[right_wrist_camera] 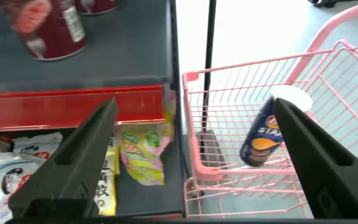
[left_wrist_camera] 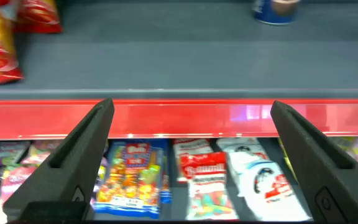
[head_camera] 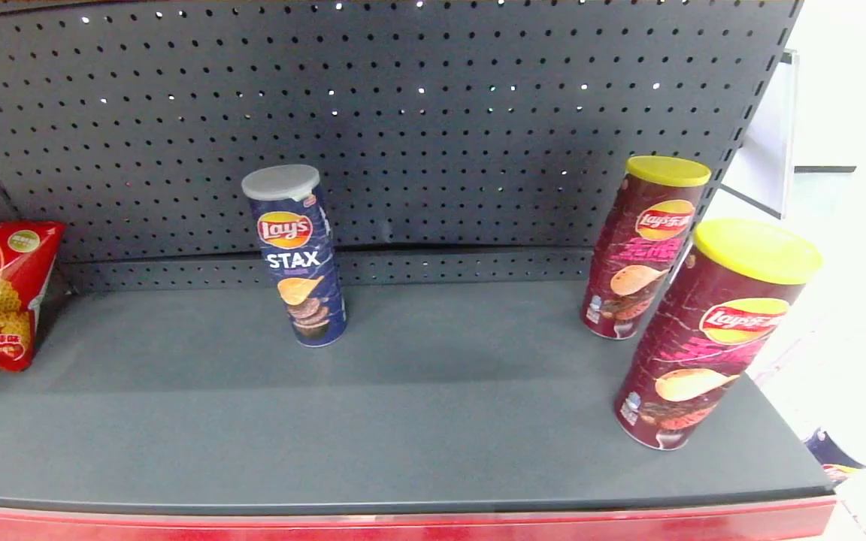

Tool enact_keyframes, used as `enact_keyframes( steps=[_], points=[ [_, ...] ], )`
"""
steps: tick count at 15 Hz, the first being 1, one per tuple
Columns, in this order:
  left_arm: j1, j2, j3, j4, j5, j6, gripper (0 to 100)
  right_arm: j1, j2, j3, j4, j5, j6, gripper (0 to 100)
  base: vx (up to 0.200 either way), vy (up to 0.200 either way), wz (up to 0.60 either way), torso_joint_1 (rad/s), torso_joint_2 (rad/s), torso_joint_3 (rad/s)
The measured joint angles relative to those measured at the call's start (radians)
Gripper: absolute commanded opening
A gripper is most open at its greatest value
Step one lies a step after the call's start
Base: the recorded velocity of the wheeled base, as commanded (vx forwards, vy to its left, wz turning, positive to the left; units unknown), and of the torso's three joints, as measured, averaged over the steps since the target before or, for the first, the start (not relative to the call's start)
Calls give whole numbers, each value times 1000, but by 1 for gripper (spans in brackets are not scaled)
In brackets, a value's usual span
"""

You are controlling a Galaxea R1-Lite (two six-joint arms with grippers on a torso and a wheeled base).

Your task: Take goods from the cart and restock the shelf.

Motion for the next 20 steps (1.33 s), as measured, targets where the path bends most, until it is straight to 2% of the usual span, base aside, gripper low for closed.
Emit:
enact_keyframes(
  steps=[20],
  points=[
    [0, 0, 0, 0, 0, 0, 100, 0, 0, 0, 0, 0, 0, 100, 0, -200, 0, 3, 5, 2]
  ],
)
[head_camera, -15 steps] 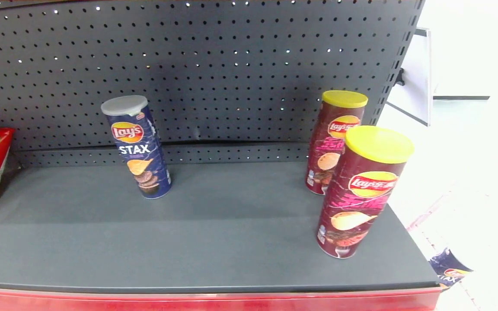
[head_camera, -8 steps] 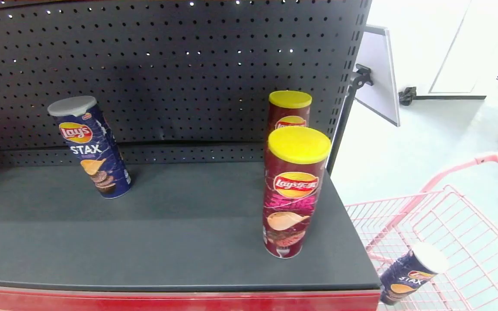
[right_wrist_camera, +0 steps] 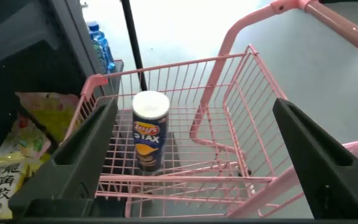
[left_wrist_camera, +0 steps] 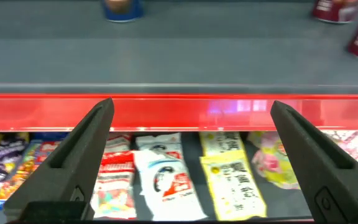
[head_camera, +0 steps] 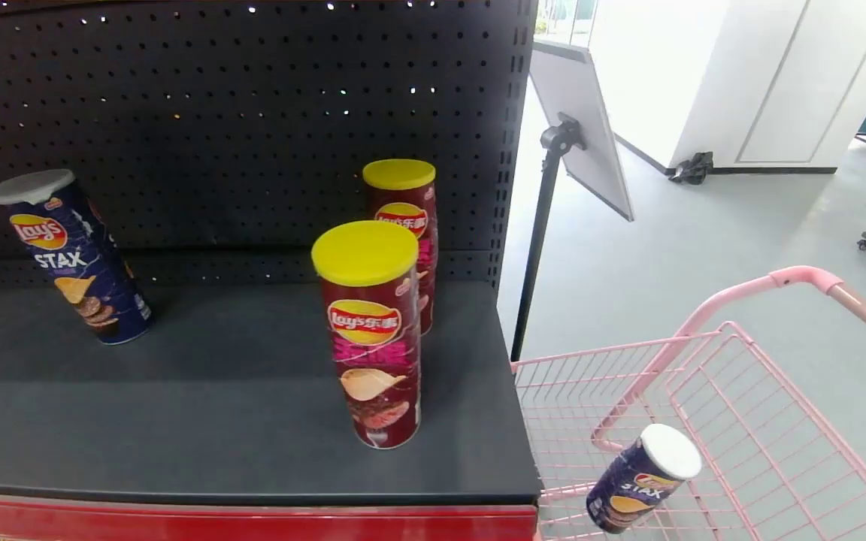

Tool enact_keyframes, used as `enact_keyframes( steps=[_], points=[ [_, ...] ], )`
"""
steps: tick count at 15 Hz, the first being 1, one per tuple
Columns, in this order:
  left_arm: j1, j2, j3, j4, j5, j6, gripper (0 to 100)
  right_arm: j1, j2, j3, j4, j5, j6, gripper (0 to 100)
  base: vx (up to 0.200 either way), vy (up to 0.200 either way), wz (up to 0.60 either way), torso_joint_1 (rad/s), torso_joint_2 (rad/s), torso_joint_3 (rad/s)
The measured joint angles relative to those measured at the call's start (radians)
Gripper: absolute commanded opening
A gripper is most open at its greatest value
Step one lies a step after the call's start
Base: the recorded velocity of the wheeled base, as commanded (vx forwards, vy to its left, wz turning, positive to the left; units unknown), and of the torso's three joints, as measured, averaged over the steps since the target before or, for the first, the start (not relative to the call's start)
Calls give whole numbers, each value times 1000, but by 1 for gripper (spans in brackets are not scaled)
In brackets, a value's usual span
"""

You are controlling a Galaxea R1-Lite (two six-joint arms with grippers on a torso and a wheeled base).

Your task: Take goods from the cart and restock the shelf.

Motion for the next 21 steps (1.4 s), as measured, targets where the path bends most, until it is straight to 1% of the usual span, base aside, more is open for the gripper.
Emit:
enact_keyframes(
  steps=[4, 11, 15, 21],
  points=[
    [0, 0, 0, 0, 0, 0, 100, 0, 0, 0, 0, 0, 0, 100, 0, -200, 0, 7, 5, 5],
    [1, 0, 0, 0, 0, -2, 100, 0, 0, 0, 0, -1, 0, 100, 0, 0, 0, 0, 0, 0],
    [0, 0, 0, 0, -1, 3, 100, 0, 0, 0, 0, 0, 0, 100, 0, 0, 0, 0, 0, 0],
    [0, 0, 0, 0, -1, 4, 100, 0, 0, 0, 0, 0, 0, 100, -200, 0, 0, 1, 3, 6]
  ],
)
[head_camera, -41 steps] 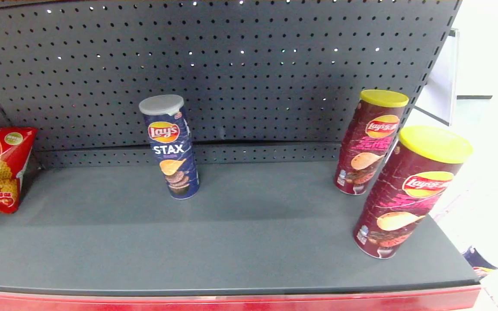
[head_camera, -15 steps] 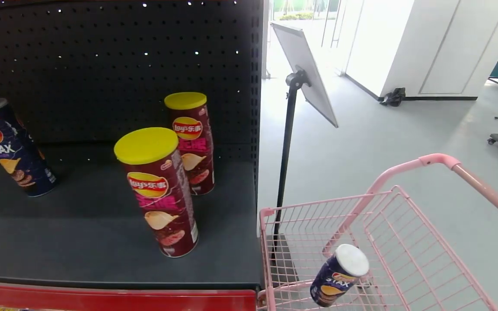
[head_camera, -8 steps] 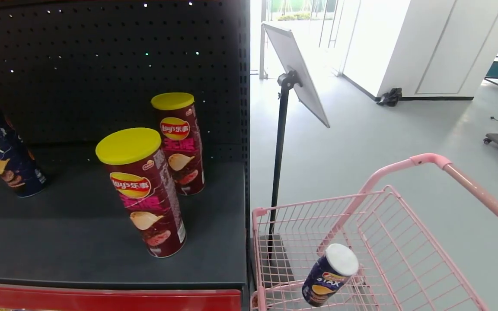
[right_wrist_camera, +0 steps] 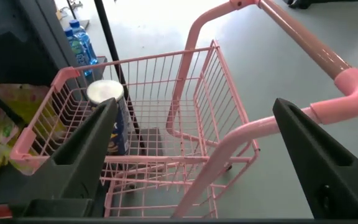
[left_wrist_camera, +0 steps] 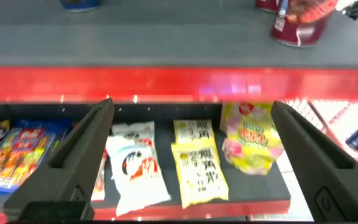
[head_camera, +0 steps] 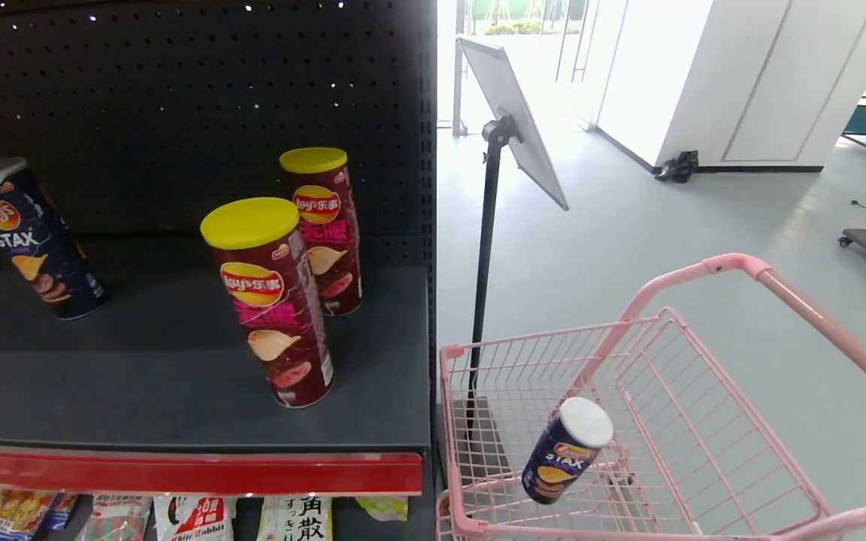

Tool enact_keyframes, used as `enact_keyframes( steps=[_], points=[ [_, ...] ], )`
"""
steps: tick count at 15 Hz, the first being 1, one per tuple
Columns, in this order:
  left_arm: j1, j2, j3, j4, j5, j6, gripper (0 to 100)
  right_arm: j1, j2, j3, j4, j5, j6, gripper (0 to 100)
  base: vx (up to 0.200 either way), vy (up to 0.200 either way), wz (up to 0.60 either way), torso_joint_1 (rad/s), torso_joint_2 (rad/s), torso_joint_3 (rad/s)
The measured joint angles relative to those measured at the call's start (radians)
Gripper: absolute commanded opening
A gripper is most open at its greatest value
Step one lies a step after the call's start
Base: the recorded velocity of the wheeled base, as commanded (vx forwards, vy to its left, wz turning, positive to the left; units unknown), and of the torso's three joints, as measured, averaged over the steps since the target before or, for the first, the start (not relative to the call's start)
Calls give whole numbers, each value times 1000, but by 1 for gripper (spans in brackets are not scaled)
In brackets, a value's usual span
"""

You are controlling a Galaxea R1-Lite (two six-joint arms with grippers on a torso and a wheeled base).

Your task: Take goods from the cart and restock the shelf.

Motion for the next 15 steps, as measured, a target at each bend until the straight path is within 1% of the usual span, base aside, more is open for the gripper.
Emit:
enact_keyframes(
  steps=[8, 13, 15],
  points=[
    [0, 0, 0, 0, 0, 0, 100, 0, 0, 0, 0, 1, 4, 100, 0, 0, 0, -9, 24, 13],
    [0, 0, 0, 1, 0, 0, 100, 0, 0, 0, 0, 2, 8, 100, 0, 0, 0, -150, 364, 206],
    [0, 0, 0, 1, 0, 0, 100, 0, 0, 0, 0, 1, 8, 100, 0, 0, 0, -212, 491, 298]
  ],
)
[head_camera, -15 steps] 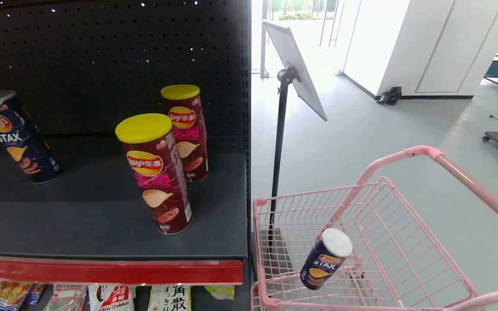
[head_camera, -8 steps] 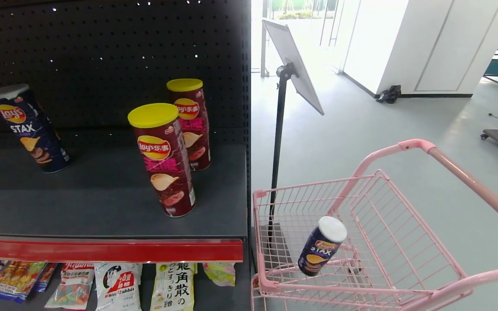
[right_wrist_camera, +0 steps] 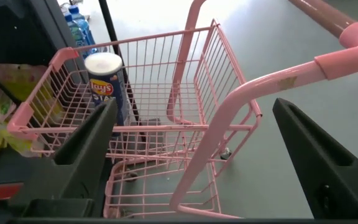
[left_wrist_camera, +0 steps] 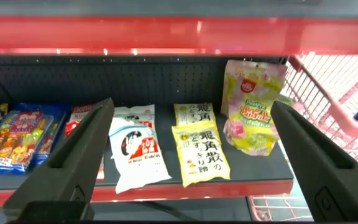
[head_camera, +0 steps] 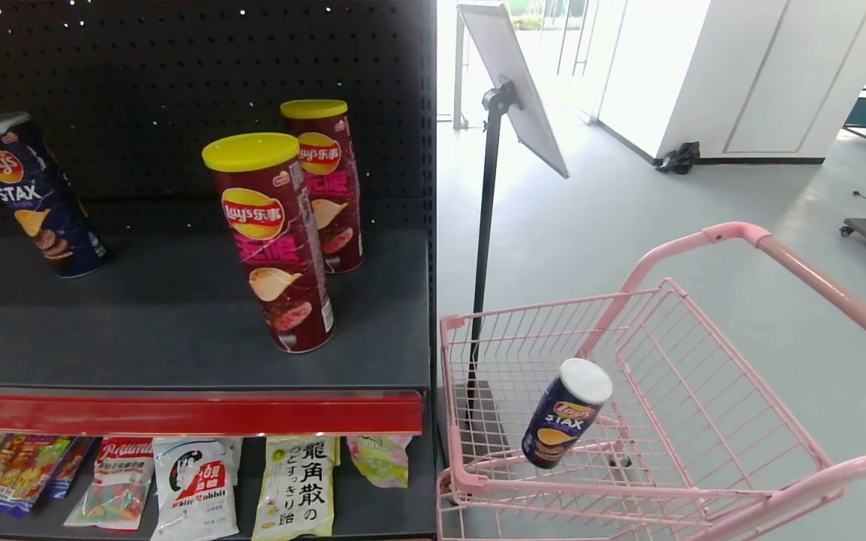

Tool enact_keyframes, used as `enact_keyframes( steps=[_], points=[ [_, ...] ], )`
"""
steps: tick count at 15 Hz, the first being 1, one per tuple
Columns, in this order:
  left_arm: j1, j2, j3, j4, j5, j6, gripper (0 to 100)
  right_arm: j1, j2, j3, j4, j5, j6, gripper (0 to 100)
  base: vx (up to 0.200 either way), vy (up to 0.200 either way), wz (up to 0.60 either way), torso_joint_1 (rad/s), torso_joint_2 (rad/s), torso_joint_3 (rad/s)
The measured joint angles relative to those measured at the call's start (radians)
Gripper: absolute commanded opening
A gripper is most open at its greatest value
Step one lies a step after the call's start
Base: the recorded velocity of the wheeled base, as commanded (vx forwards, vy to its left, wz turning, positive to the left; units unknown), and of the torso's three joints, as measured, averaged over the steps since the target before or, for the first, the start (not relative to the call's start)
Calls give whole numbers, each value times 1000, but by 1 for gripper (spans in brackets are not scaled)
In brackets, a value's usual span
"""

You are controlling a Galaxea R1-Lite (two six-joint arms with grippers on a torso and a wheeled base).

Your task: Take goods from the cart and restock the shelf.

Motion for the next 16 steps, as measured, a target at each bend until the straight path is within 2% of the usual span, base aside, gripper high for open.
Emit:
enact_keyframes(
  steps=[10, 16],
  points=[
    [0, 0, 0, 0, 0, 0, 100, 0, 0, 0, 0, 0, -4, 100, 0, 0, 0, -199, 536, 331],
    [0, 0, 0, 0, 0, 0, 100, 0, 0, 0, 0, 6, -6, 100, 0, 0, 0, -35, 108, 70]
  ],
)
